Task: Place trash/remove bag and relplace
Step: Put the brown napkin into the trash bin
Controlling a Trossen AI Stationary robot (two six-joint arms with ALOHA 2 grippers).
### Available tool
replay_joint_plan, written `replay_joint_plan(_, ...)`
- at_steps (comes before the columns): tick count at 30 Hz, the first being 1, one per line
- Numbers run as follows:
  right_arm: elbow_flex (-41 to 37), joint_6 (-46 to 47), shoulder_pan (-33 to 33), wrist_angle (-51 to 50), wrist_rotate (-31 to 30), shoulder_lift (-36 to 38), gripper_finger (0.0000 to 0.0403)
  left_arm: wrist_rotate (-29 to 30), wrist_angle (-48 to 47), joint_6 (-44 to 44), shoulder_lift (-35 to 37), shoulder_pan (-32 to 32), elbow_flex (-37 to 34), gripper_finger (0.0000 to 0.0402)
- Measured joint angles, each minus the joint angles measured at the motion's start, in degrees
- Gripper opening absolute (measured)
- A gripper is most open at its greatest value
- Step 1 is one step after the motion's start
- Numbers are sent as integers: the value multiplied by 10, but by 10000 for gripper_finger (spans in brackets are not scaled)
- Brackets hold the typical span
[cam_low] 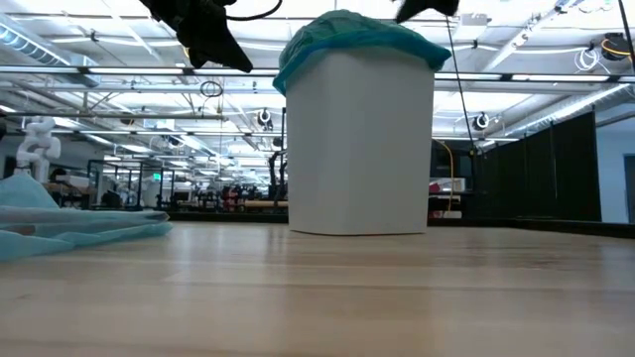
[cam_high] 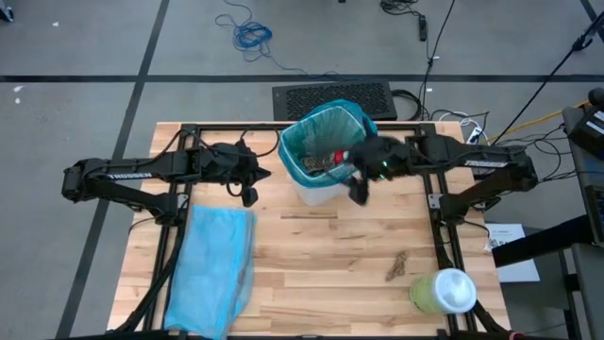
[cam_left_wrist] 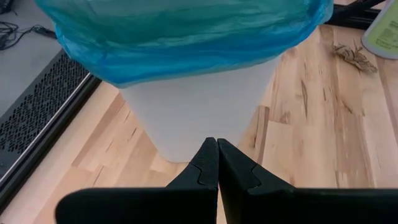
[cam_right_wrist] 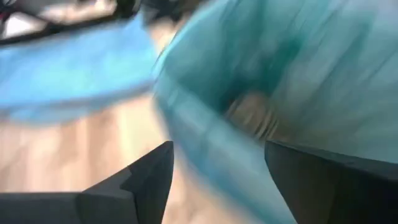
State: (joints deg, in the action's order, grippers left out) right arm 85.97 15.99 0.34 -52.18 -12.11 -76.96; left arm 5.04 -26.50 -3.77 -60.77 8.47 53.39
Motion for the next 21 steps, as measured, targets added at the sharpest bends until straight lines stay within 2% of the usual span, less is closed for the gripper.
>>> replay_joint_plan(6, -19, 183, 103, -219, 4, 5, 255, 0, -1, 0, 0, 0, 0, 5)
replay_joint_plan(10, -82, 313, 176, -270, 22, 4, 256, 0, -1, 0, 0, 0, 0, 5)
replay_joint_plan(14, -180, 428, 235, -229, 61, 4, 256, 0, -2, -2, 0, 0, 0, 5)
replay_joint_plan(21, -369, 559, 293, -43, 171, 4, 256, 0, -2, -3, 0, 0, 0, 5)
